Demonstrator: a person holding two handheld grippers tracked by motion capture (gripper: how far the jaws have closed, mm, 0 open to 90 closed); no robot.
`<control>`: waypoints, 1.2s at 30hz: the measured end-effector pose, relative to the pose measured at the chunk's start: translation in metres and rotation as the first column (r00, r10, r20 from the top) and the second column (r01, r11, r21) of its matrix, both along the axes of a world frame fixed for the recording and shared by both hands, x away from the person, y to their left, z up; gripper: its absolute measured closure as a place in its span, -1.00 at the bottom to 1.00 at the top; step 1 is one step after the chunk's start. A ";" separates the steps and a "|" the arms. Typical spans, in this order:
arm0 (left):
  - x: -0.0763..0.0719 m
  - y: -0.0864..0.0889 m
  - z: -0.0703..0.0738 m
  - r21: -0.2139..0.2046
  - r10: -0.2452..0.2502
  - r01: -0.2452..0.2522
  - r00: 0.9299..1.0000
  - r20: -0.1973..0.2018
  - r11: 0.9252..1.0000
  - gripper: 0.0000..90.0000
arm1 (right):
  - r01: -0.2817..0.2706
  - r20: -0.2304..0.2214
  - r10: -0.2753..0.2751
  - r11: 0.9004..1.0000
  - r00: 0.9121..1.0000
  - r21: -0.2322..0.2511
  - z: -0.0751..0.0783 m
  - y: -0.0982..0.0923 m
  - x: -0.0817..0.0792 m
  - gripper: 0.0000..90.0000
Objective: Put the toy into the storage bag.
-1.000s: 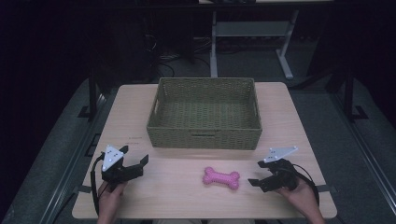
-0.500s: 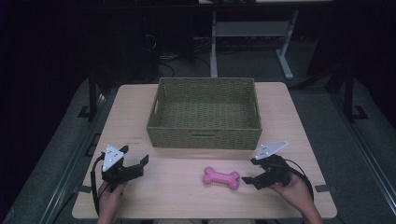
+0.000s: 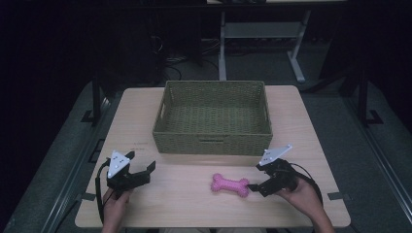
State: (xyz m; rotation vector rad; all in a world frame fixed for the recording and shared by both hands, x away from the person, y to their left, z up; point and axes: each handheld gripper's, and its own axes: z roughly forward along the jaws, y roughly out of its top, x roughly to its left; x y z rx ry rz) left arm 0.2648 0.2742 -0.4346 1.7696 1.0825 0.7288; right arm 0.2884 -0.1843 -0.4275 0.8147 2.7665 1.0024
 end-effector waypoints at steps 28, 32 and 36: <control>-0.001 0.001 0.001 -0.002 0.001 -0.001 1.000 0.004 1.000 -0.69 | -0.101 0.006 0.101 0.994 0.995 -0.050 0.014 0.028 0.010 -0.56; -0.001 0.001 0.001 -0.001 0.000 0.000 1.000 0.003 1.000 -0.69 | -0.112 0.012 0.113 0.992 0.994 -0.053 0.017 0.033 0.011 -0.56; -0.001 0.002 0.001 -0.001 0.001 -0.001 1.000 0.002 1.000 -0.69 | -0.131 0.013 0.132 0.990 0.991 -0.057 0.019 0.037 0.013 -0.55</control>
